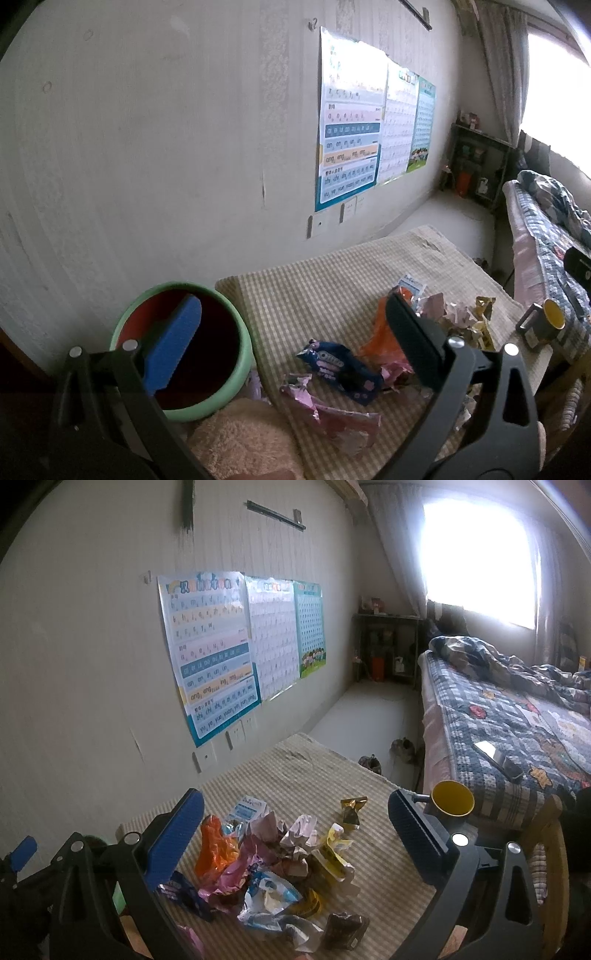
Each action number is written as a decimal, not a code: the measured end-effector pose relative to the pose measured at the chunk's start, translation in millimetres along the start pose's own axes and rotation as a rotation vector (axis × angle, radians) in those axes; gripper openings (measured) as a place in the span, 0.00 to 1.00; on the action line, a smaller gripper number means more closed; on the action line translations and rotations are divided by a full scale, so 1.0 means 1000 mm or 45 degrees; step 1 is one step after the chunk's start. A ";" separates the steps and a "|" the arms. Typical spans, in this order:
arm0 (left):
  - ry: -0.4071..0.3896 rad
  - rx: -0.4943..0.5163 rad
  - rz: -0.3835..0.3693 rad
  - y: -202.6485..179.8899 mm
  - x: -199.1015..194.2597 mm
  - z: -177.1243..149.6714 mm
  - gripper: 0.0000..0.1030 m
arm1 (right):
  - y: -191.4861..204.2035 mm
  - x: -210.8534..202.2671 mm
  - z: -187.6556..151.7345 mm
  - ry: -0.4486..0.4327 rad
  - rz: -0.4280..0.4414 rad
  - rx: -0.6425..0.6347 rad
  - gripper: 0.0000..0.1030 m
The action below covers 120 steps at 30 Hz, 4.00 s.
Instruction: Collect trash
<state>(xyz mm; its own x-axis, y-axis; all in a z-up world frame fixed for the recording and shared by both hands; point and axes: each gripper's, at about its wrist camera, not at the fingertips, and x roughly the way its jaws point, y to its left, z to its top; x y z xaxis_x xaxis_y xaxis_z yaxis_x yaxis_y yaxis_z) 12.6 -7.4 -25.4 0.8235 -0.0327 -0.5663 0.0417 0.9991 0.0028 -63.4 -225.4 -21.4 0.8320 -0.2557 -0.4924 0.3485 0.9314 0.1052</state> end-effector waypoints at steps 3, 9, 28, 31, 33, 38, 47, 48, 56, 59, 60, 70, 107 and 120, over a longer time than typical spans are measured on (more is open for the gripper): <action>0.013 0.003 0.000 0.001 0.004 0.000 0.95 | 0.000 0.004 -0.001 0.014 -0.001 -0.006 0.93; 0.100 0.051 0.000 0.005 0.023 -0.017 0.95 | -0.004 0.016 -0.016 0.033 0.049 -0.063 0.93; 0.660 0.160 -0.226 -0.030 0.101 -0.115 0.89 | -0.051 0.072 -0.088 0.447 0.151 -0.002 0.93; 0.717 0.192 -0.232 -0.035 0.111 -0.127 0.85 | -0.055 0.077 -0.097 0.493 0.181 0.024 0.93; 0.750 0.180 -0.236 -0.036 0.116 -0.133 0.84 | -0.059 0.081 -0.102 0.533 0.227 0.054 0.86; 0.640 0.177 -0.233 -0.034 0.108 -0.133 0.85 | -0.059 0.089 -0.113 0.598 0.260 0.074 0.81; 0.715 0.225 -0.232 -0.042 0.126 -0.131 0.92 | -0.064 0.099 -0.125 0.673 0.253 0.107 0.80; 0.734 0.231 -0.235 -0.047 0.136 -0.131 0.85 | -0.065 0.100 -0.126 0.682 0.250 0.107 0.80; 0.742 0.133 -0.326 -0.038 0.137 -0.125 0.29 | -0.054 0.100 -0.129 0.696 0.308 0.043 0.77; 0.731 0.140 -0.347 -0.032 0.132 -0.123 0.27 | -0.037 0.106 -0.130 0.711 0.315 -0.076 0.72; 0.717 0.147 -0.354 -0.031 0.129 -0.120 0.27 | -0.035 0.107 -0.132 0.716 0.309 -0.099 0.70; 0.597 0.183 -0.401 -0.032 0.095 -0.105 0.27 | -0.031 0.129 -0.145 0.799 0.315 -0.108 0.33; 0.364 0.002 -0.455 0.024 0.058 -0.055 0.27 | 0.005 0.025 -0.067 0.499 0.361 -0.148 0.32; 0.231 -0.065 -0.131 0.113 0.065 -0.033 0.27 | 0.120 0.047 -0.035 0.416 0.605 -0.322 0.34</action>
<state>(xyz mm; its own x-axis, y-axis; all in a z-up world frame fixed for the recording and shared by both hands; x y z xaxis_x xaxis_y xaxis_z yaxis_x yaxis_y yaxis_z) 51.9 104.1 -89.0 0.7009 -0.1338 -0.7006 0.0876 0.9910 -0.1017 2.6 -116.6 -62.0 0.6821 0.2563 -0.6849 -0.1732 0.9665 0.1891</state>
